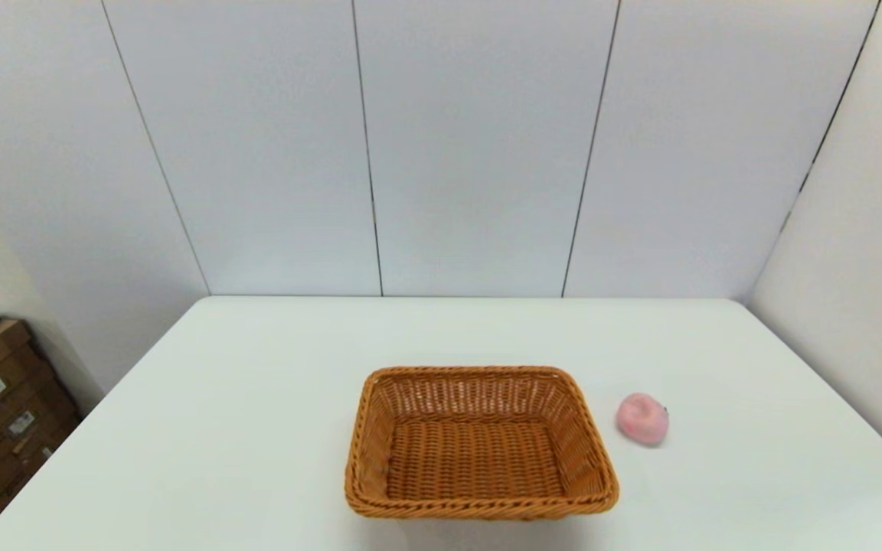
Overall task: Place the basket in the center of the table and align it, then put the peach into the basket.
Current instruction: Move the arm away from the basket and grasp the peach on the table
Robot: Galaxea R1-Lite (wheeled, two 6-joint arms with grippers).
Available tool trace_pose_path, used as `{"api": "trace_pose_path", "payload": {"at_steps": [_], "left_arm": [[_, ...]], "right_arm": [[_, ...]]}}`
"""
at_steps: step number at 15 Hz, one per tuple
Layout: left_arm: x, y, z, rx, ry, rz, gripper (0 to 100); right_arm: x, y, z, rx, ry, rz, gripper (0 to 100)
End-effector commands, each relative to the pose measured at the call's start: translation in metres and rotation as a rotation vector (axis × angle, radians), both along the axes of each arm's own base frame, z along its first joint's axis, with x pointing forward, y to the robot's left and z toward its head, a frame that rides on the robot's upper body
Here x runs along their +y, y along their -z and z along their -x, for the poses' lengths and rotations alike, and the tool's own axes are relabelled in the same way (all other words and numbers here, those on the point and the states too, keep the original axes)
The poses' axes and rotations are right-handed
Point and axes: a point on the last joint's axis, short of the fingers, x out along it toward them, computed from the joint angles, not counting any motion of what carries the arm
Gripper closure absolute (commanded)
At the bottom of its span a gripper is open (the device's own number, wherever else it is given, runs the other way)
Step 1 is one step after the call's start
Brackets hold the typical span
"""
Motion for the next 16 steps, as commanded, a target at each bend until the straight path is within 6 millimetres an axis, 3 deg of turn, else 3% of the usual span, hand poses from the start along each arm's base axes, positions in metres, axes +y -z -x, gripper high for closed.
{"api": "trace_pose_path", "payload": {"at_steps": [1, 4, 7, 8, 11, 16], "left_arm": [[0.000, 0.000, 0.000, 0.001, -0.001, 0.001, 0], [0.000, 0.000, 0.000, 0.000, -0.001, 0.001, 0], [0.000, 0.000, 0.000, 0.001, -0.001, 0.001, 0], [0.000, 0.000, 0.000, 0.000, -0.001, 0.001, 0], [0.000, 0.000, 0.000, 0.000, -0.001, 0.001, 0], [0.000, 0.000, 0.000, 0.000, -0.001, 0.001, 0]], "right_arm": [[0.000, -0.097, -0.016, 0.072, 0.025, -0.203, 0], [0.001, -0.159, -0.061, 0.262, 0.016, -0.239, 0], [0.005, -0.185, -0.111, 0.521, 0.002, -0.335, 0], [0.009, -0.185, -0.128, 0.614, -0.005, -0.366, 0], [0.028, -0.162, -0.190, 0.850, 0.008, -0.412, 0], [0.062, -0.119, -0.254, 1.047, 0.057, -0.456, 0]]}}
